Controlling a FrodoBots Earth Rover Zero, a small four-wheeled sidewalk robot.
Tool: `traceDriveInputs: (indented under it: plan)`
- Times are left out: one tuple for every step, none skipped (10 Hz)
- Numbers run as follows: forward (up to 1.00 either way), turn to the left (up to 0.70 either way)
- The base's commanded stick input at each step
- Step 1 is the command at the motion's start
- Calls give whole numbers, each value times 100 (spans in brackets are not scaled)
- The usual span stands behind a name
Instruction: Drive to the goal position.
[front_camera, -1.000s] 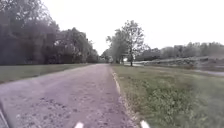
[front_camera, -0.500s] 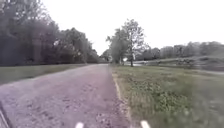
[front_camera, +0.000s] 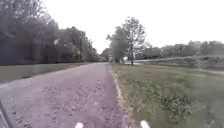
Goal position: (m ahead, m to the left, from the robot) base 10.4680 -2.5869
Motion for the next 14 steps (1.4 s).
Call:
traceDriveInputs:
  plan:
    - [70,35]
    - [70,35]
    - [70,35]
    - [70,35]
    - [70,35]
    - [70,35]
    - [70,15]
    - [70,0]
    - [70,0]
    - [70,0]
    - [70,0]
    - [70,0]
    - [70,0]
    - [70,0]
